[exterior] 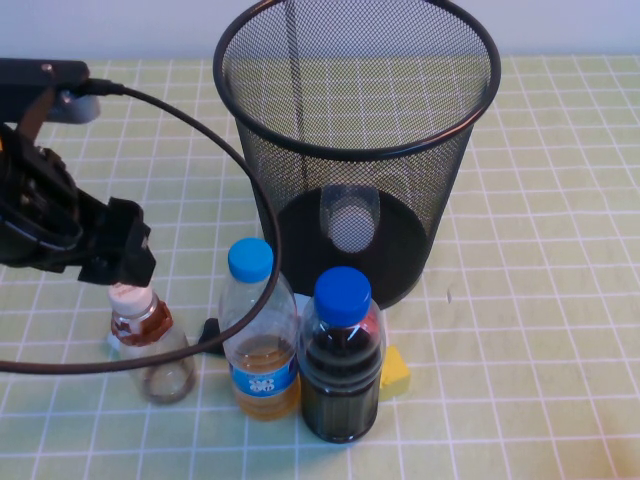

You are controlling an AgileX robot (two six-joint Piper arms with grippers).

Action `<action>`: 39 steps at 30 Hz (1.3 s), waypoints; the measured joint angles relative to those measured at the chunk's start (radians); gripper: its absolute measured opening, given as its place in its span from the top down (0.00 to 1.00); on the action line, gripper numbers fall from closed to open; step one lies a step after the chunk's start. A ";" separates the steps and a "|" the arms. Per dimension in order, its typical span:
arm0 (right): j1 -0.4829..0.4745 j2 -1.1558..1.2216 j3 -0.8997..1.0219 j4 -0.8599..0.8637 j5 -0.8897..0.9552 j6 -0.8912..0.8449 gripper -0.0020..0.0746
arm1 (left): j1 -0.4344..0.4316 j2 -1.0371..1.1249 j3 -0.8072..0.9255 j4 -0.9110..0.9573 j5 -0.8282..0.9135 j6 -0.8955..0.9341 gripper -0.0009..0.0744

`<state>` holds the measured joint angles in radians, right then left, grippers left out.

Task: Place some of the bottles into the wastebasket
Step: Pick up a bottle from the table with left arm, then place the bottle in the trash can

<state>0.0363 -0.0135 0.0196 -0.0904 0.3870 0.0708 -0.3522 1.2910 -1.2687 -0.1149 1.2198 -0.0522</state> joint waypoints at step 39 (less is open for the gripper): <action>0.000 0.000 0.000 0.000 0.000 0.000 0.98 | 0.000 0.122 -0.285 0.098 0.022 0.010 0.61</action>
<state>0.0363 -0.0135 0.0196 -0.0904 0.3870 0.0708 -0.3522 1.4128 -1.5538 -0.0169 1.2421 -0.0424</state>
